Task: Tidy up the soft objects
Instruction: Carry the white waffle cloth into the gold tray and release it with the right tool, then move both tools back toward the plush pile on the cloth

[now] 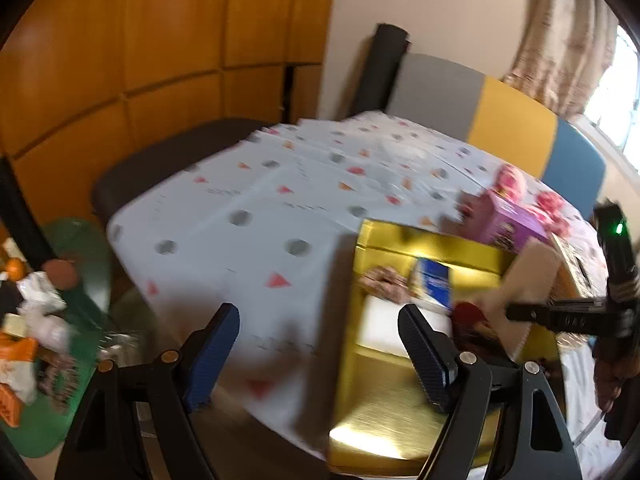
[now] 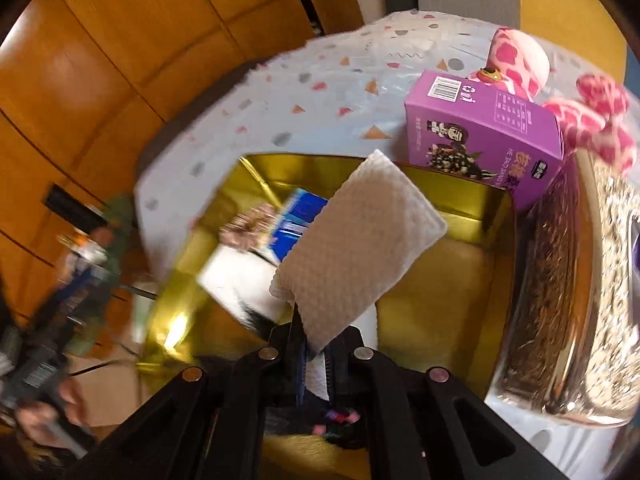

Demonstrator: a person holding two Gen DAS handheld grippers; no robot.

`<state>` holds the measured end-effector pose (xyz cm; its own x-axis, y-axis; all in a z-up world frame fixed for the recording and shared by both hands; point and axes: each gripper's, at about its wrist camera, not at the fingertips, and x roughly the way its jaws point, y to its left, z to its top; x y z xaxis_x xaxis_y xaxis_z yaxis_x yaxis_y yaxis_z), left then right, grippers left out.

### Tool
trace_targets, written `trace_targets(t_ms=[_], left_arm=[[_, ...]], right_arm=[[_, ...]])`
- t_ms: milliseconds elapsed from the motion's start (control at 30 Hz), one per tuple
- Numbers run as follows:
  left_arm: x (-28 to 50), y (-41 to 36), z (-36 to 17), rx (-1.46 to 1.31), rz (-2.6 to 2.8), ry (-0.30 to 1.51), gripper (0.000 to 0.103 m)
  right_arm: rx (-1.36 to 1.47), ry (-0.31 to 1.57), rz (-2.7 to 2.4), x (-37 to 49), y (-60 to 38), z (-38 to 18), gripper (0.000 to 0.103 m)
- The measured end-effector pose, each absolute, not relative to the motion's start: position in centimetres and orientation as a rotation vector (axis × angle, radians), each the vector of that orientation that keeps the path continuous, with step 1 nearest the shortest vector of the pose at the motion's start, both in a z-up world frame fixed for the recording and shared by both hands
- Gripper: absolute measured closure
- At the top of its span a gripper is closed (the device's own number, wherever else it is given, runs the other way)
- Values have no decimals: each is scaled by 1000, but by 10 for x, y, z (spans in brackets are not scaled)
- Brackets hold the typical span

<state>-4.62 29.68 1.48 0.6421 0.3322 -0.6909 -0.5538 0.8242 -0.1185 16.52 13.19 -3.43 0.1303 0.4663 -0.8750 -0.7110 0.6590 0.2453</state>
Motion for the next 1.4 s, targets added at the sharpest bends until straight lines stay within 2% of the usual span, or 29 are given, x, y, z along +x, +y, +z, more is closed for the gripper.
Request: trace_targets(t_ms=[133,200,367,467,800,1400], left_arm=[[-60,315,22,-310,586,672,19],[-64,319,23,-311,601,660,19],[-59,315,14,-339,552,685,19],[-52,302,9,-335,517,700,13],[-41,271,4,-322,440,711,12],[-25,216,7,-205,312,738,11]], right_arm=[[-374,1154,737,175,144,-51,96],[-390,1167,686,184,145,-60,92],[-332,1191,657,197,139,-69,60],[-299,1194,650,199,132,-68,52],[-289,1045,646,172,109,-36,40],[-268,814,617,123,60,1,40]])
